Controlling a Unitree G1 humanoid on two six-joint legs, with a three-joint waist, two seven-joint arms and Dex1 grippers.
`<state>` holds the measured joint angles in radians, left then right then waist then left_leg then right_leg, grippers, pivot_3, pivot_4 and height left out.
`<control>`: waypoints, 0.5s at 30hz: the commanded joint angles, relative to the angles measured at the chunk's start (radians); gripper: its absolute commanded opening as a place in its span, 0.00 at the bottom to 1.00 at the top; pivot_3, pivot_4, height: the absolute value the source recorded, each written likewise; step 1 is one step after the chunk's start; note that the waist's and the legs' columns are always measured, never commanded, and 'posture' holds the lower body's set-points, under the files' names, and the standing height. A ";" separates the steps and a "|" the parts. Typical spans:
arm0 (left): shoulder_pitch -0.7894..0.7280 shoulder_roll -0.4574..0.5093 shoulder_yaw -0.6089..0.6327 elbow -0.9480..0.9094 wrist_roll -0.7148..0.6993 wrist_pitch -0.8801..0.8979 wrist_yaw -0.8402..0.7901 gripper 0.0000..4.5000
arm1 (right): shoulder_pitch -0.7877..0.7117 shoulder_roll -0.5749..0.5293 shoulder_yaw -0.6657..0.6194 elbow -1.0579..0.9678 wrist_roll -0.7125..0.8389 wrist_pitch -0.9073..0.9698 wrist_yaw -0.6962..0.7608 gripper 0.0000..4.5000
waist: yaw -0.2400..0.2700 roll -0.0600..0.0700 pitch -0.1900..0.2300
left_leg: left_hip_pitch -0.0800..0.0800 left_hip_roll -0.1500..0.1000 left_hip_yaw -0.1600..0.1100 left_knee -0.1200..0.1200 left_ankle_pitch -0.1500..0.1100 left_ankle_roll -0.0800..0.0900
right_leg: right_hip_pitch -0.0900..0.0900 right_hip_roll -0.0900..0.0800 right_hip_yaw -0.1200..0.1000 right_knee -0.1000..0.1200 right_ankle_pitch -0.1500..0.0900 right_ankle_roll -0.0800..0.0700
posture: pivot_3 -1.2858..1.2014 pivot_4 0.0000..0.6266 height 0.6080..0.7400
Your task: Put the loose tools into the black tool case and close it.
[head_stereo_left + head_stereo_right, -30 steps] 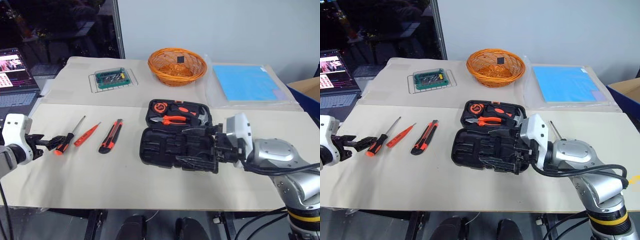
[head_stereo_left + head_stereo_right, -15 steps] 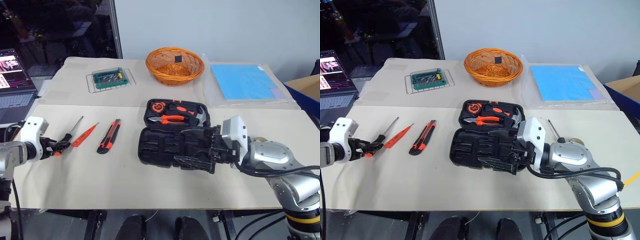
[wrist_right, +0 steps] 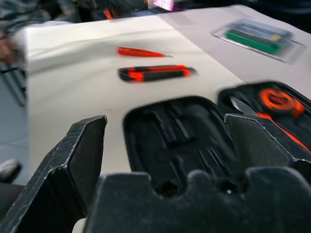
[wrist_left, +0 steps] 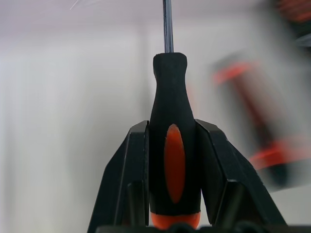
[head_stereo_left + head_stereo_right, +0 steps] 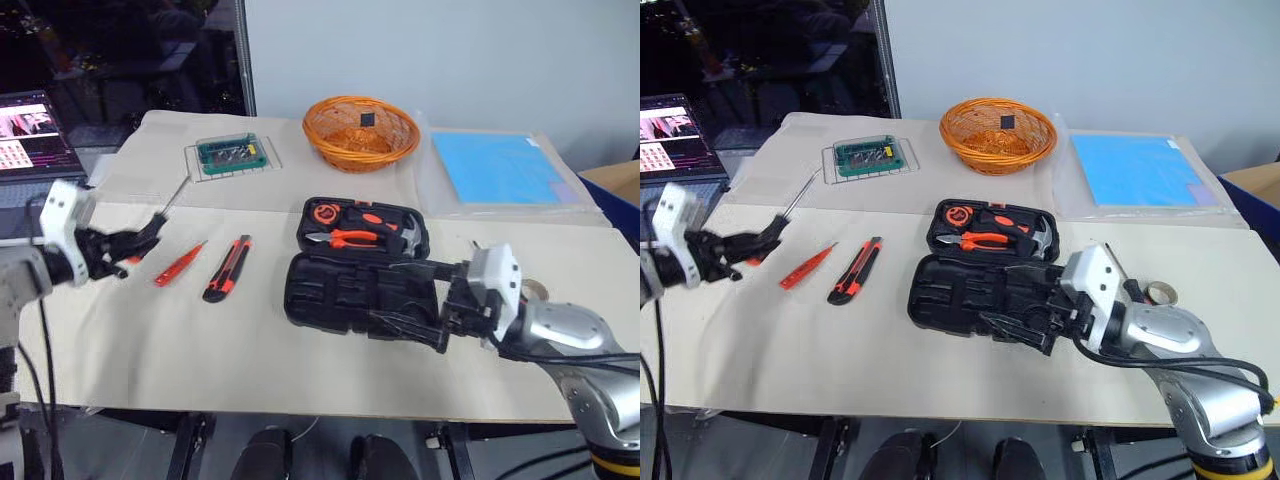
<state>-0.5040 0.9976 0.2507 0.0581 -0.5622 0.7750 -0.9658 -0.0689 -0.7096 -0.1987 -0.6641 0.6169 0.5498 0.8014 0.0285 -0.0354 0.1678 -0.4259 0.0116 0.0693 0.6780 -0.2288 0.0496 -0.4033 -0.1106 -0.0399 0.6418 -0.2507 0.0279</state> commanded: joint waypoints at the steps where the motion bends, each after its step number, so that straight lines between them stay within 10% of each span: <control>1: -0.097 -0.036 -0.187 -0.160 -0.002 -0.014 -0.113 0.19 | 0.118 -0.025 -0.191 -0.077 0.049 -0.018 0.007 1.00 | -0.002 0.000 0.000 | 0.001 0.000 0.001 0.001 -0.001 0.001 | 0.001 0.000 0.001 0.000 0.000 0.000 | 0.52 0.24 1.00; 15: -0.563 -0.413 -0.765 0.392 0.483 -0.464 -0.346 0.19 | 0.392 -0.075 -0.491 -0.140 0.056 -0.011 0.035 1.00 | -0.016 0.002 -0.001 | 0.002 0.001 0.004 0.005 0.001 0.001 | 0.000 0.010 0.008 0.002 0.001 0.002 | 0.52 0.24 1.00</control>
<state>-1.0226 0.5923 -0.5035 0.3741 -0.1431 0.4071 -1.2942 0.3217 -0.7732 -0.6481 -0.7680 0.6511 0.5467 0.8458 0.0126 -0.0334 0.1673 -0.4241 0.0134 0.0740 0.6828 -0.2280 0.0515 -0.4038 -0.1003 -0.0293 0.6437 -0.2495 0.0296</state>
